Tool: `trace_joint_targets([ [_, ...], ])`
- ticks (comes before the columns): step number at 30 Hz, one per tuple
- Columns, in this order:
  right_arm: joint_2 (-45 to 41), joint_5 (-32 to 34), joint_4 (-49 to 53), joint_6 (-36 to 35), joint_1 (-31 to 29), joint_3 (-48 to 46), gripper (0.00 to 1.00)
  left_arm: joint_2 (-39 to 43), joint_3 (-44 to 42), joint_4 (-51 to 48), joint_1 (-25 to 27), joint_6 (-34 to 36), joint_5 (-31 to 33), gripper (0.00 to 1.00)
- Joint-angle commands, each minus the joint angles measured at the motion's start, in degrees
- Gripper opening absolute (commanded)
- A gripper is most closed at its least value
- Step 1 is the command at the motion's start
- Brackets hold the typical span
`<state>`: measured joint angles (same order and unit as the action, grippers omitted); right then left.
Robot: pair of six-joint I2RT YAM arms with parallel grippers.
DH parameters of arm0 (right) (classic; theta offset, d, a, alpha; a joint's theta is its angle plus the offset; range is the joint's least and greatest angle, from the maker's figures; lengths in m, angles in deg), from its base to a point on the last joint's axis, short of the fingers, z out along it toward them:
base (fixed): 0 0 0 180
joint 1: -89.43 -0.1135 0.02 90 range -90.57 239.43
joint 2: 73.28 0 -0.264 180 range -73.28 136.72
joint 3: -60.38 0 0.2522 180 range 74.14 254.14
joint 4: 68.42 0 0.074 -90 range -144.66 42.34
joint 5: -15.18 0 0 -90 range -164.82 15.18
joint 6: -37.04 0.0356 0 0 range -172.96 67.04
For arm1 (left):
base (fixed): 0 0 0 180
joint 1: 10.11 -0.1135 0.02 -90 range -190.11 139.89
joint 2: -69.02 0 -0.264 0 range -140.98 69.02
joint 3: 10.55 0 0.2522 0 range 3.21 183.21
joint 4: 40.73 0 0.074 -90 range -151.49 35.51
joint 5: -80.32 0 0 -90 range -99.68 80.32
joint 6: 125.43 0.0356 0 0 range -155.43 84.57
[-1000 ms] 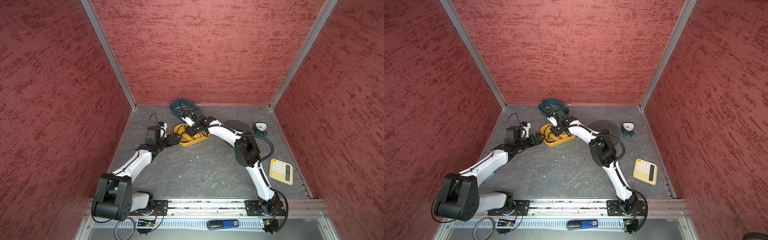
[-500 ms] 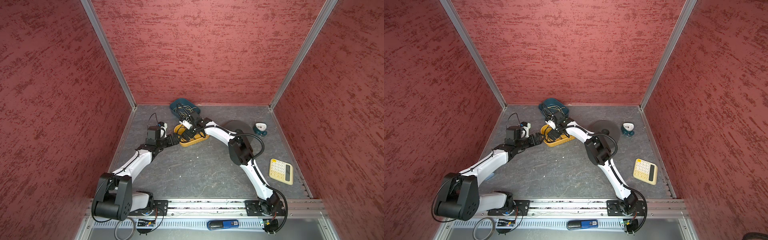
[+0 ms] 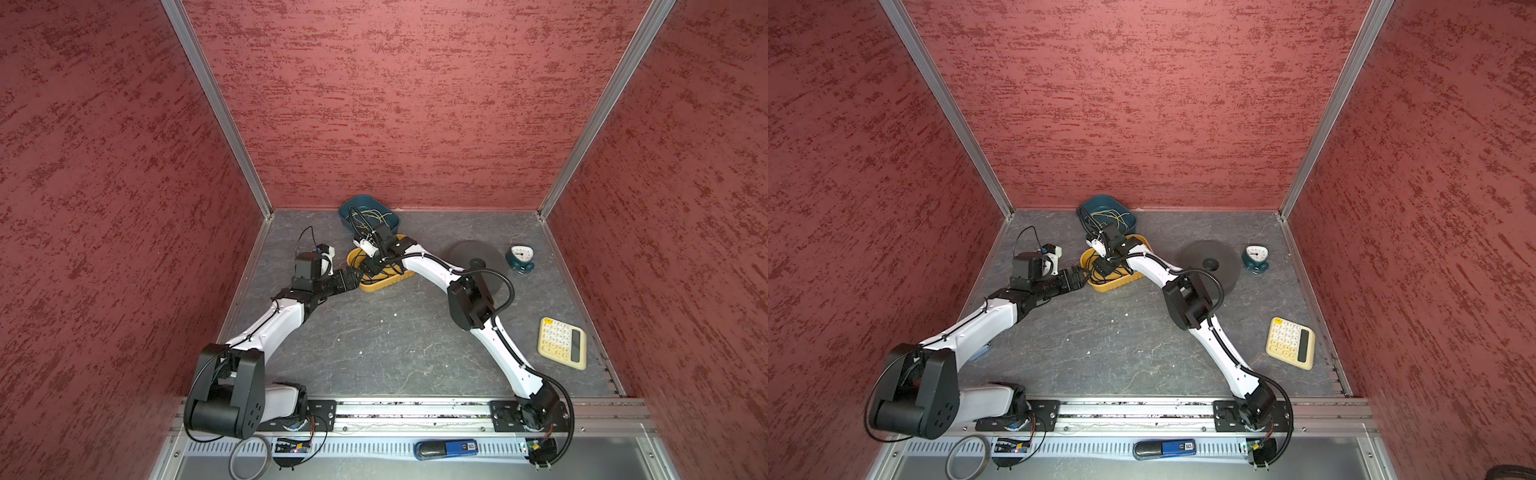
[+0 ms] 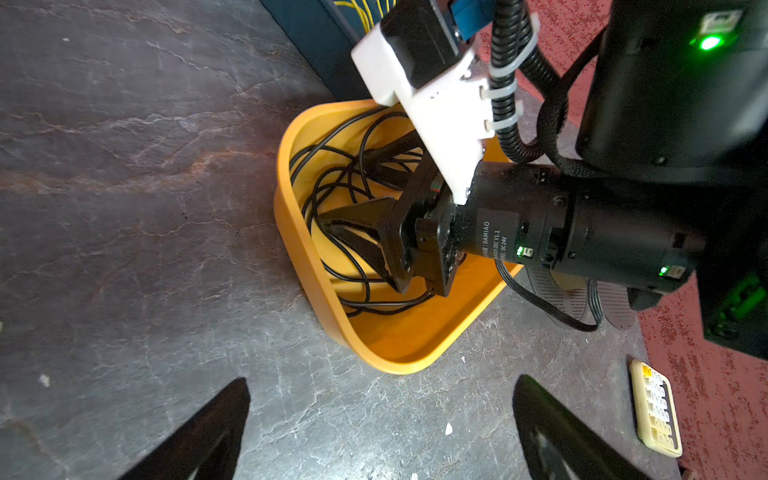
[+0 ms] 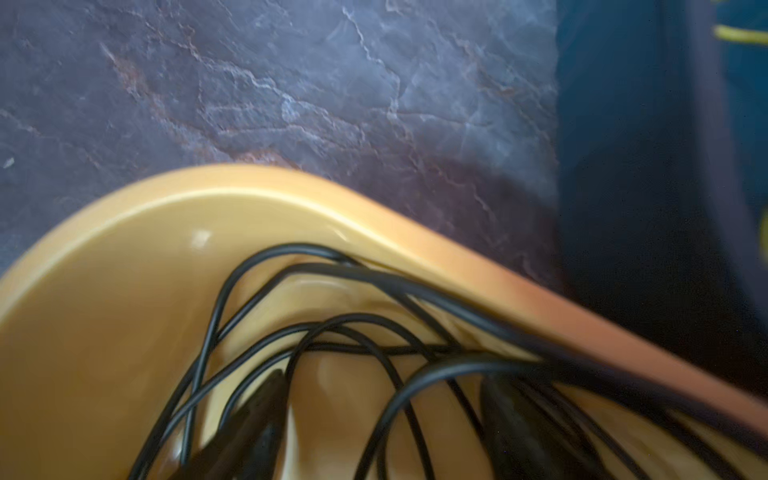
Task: Wrap the cables
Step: 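Lower the right gripper into the yellow tub and grasp the black cable, then lift the black cable out of the tub with the right gripper toward the spool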
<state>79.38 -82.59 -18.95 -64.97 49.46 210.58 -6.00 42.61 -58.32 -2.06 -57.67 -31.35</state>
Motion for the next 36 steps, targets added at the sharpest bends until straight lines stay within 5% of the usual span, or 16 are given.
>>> trace_joint_targets([
  [1, 3.3, 2.0, 4.4, -0.4, -0.3, -0.1, 0.50, -0.6, 0.2, 0.6, 0.1, 0.3, -0.5, 0.99],
  [6, 2.3, 1.3, 4.0, 1.7, -0.3, 0.0, 0.10, 0.0, 0.1, 0.3, 0.1, 0.3, -0.3, 0.99],
  [10, -0.3, 1.2, 1.1, 3.8, -0.3, -1.6, 0.00, 0.4, 0.1, 0.2, 0.2, 0.4, -0.2, 0.99],
  [23, -22.5, -0.4, -25.5, 11.3, -0.4, -24.8, 0.00, 2.1, -0.3, -0.2, -0.5, 0.5, -0.2, 0.99],
  [36, -39.6, 5.2, -35.1, 13.7, -1.2, -38.8, 0.00, 4.2, -1.5, 2.0, -1.1, 0.3, -1.9, 0.90],
])
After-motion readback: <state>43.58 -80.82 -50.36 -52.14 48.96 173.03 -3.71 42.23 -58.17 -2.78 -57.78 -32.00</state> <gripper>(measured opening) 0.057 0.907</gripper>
